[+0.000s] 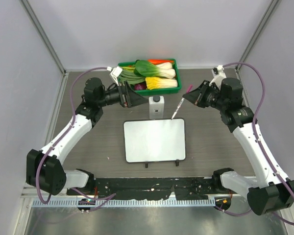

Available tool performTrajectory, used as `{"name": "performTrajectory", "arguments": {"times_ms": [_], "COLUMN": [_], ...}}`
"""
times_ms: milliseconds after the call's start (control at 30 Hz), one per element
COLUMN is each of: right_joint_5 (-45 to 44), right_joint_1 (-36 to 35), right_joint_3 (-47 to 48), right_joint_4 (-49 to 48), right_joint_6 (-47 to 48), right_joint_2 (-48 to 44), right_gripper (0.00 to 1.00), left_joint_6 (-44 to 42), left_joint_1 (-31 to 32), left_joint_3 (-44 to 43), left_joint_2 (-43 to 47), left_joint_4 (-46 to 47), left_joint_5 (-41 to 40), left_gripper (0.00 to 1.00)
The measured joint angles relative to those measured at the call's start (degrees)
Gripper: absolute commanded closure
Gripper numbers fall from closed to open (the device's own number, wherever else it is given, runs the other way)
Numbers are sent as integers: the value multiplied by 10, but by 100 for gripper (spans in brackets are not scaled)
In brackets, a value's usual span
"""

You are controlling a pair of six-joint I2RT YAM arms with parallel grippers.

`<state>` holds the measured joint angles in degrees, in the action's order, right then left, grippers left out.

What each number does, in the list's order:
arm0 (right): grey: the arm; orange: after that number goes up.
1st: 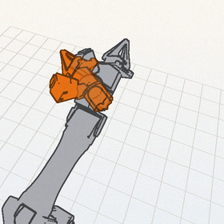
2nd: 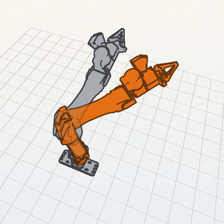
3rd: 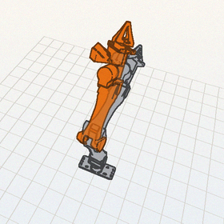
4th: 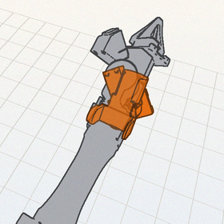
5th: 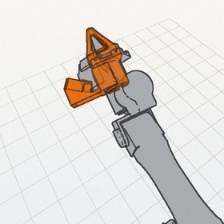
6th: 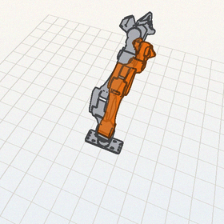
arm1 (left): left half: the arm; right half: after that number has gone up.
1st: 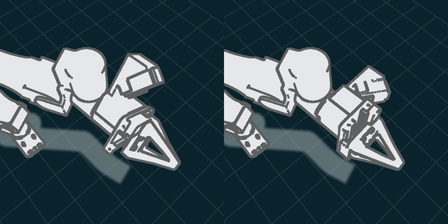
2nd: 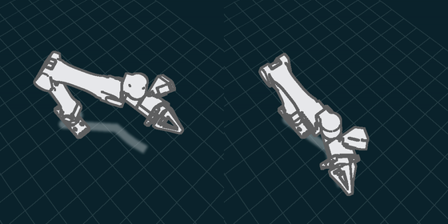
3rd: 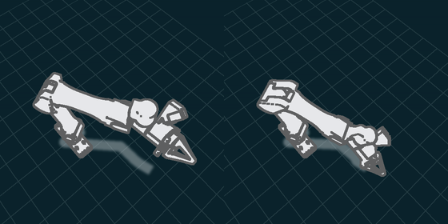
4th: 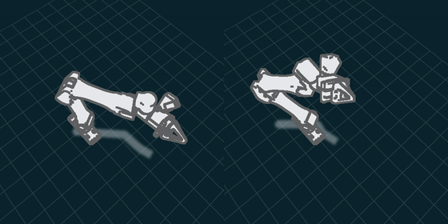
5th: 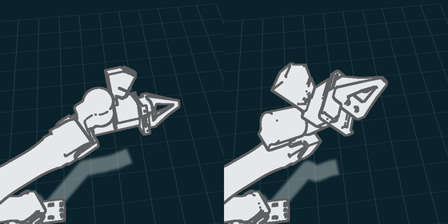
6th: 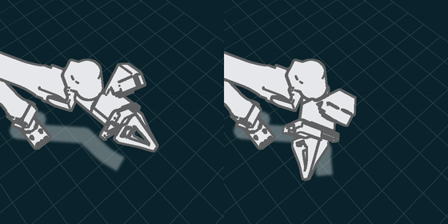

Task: Write a sentence on the whiteboard
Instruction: Pass from the right arm to the left

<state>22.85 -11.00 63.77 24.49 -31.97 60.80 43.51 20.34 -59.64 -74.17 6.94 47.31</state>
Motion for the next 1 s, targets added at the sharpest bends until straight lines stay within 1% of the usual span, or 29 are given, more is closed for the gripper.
{"name": "performTrajectory", "arguments": {"times_ms": [133, 200, 333, 467, 533, 600, 700, 733, 800, 833, 867, 900, 933, 967, 1000], "right_joint_5": [33, 49, 71, 81, 84, 86, 88, 88, 89, 89, 89, 89, 88, 87, 87], "right_joint_1": [-30, -36, -36, -36, -36, -36, -36, -36, -36, -36, -36, -36, -36, -36, -36], "right_joint_3": [0, 0, 0, 0, 0, -1, -5, -8, -12, -16, -20, -22, -25, -27, -27], "right_joint_4": [-61, -88, -135, -165, -177, -185, -195, -197, -199, -202, -202, -202, -202, -202, -202], "right_joint_6": [-23, -38, -71, -96, -106, -113, -120, -120, -122, -124, -125, -127, -129, -131, -132], "right_joint_2": [14, 21, 33, 35, 34, 34, 34, 34, 34, 34, 34, 34, 34, 34, 34], "right_gripper": [99, 99, 99, 99, 99, 99, 99, 99, 99, 97, 95, 87, 83, 72, 65], "left_joint_6": [72, 87, 88, 84, 79, 70, 57, 54, 49, 47, 42, 39, 32, 27, 24], "left_joint_1": [19, 34, 76, 108, 119, 127, 132, 132, 132, 132, 132, 132, 132, 132, 133], "left_joint_3": [10, 9, -9, -29, -34, -40, -41, -41, -41, -41, -42, -43, -45, -47, -49], "left_joint_2": [-28, -45, -86, -120, -129, -134, -136, -136, -136, -136, -136, -136, -136, -136, -136], "left_joint_4": [124, 157, 168, 164, 162, 151, 143, 142, 138, 135, 131, 125, 119, 113, 106], "left_joint_5": [51, 65, 78, 80, 80, 80, 77, 75, 69, 66, 64, 63, 62, 62, 60], "left_gripper": [14, 18, 29, 36, 43, 52, 60, 65, 84, 99, 100, 100, 100, 100, 100]}}
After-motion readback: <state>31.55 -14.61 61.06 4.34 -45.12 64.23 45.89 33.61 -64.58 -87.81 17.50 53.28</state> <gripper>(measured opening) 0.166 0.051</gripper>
